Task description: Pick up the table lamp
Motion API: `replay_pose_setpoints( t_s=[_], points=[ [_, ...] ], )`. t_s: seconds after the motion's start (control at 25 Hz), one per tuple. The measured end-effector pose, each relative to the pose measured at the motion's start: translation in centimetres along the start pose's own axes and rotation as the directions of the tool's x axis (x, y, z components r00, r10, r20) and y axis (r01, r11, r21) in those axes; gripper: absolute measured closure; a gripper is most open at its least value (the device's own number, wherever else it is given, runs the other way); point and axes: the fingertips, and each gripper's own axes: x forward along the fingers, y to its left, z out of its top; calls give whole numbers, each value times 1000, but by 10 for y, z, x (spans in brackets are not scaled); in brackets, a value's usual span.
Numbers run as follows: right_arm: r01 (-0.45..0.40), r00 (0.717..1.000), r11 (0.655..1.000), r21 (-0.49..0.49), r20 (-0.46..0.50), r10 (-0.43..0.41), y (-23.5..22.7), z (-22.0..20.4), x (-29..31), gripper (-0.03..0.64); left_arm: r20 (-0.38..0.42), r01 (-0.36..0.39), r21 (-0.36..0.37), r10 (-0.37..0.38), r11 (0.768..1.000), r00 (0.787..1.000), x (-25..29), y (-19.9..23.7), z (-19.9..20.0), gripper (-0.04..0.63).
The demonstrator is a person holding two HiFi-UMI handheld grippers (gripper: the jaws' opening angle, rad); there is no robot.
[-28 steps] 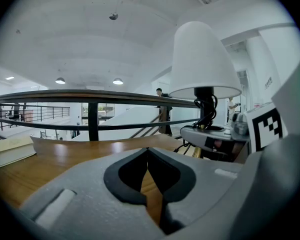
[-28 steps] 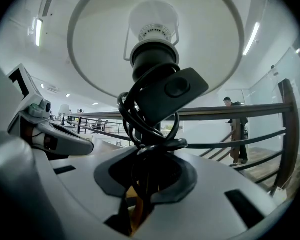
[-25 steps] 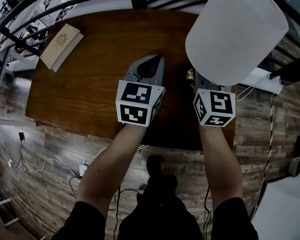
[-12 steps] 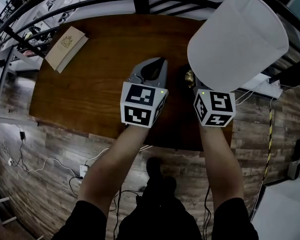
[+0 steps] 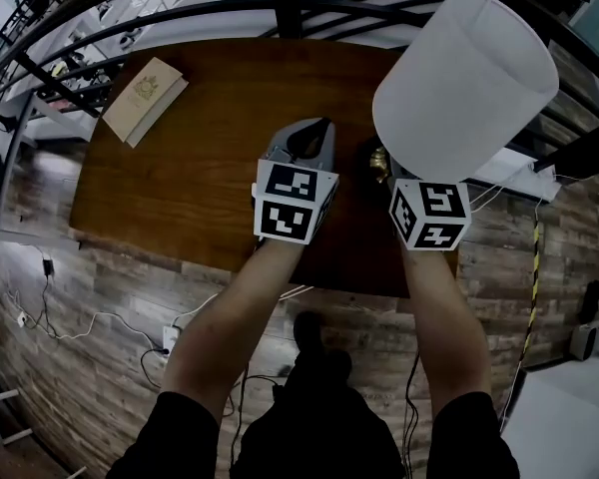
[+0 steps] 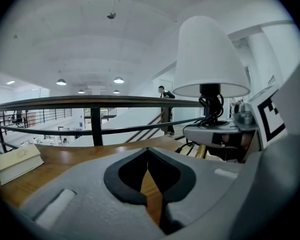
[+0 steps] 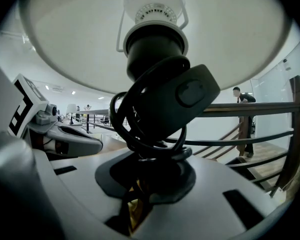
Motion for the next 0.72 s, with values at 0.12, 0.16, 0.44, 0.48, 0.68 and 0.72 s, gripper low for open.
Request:
replay_pose_setpoints(
  t_s=[0.12, 0.16, 0.44, 0.48, 0.68, 0.72],
  points=[
    [-12, 1000, 1000, 4, -10, 12, 0, 12, -1, 549, -11, -3, -3, 3, 1000, 1000, -1, 1, 6, 588],
    [-14, 1000, 1000, 8, -13, 14, 0, 16, -3, 549, -16, -5, -4, 5, 1000, 1000, -2, 1, 9, 588],
    [-18, 999, 1000, 12, -39, 19, -1, 50, -21, 551, -29, -4, -26, 3, 1000, 1000, -19, 4, 33, 588],
    [-18, 999, 1000, 18, -43, 19, 0, 54, -22, 551, -26, -3, -29, 3, 1000, 1000, -22, 6, 37, 588],
    [0, 997, 999, 48, -73, 3, 5, 66, -33, 552, -27, 15, -9, -15, 1000, 1000, -40, 8, 53, 588],
    [2, 997, 999, 45, -80, 1, 7, 68, -35, 552, -28, 19, 1, -19, 1000, 999, -43, 7, 56, 588]
  ],
)
